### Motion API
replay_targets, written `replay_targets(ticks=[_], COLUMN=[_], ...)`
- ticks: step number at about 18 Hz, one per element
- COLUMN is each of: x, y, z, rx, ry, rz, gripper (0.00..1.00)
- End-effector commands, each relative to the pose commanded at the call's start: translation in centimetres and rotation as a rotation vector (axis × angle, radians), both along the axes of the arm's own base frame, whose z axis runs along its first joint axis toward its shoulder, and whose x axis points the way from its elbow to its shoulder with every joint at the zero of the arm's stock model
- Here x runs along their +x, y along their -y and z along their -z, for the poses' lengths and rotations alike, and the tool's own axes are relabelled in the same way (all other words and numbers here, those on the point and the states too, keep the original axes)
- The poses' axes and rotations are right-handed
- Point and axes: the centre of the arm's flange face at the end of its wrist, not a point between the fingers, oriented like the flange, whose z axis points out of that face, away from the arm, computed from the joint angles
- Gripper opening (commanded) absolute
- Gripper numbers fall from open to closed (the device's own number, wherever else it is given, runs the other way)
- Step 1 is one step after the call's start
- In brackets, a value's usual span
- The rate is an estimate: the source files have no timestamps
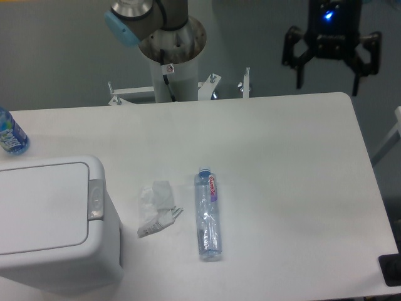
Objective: Open the trash can
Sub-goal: 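Move the open gripper over the table toward the white trash can lid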
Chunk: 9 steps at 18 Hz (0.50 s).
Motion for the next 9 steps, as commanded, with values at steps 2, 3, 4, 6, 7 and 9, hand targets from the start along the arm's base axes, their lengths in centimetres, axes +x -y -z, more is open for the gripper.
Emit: replay_targets(ticks=[2, 3, 4, 6, 7, 9], x=[1.2, 2.0, 2.7, 5.0, 6.2, 8.0], y=[-1.9, -3.0, -4.0, -6.6, -8.2, -10.4], z=[0.5, 0.7, 0.9, 1.4, 2.1, 3.0], rx=[0.041, 0.055, 0.069, 0.101, 0.111, 0.13], ry=[0.007, 0.019, 0.036, 0.093, 0.127, 0.183], rz=[-0.046, -0.06, -0.077, -0.132, -0.165, -0.226], gripper=[1.0, 1.0, 1.0, 1.0, 1.0, 1.0])
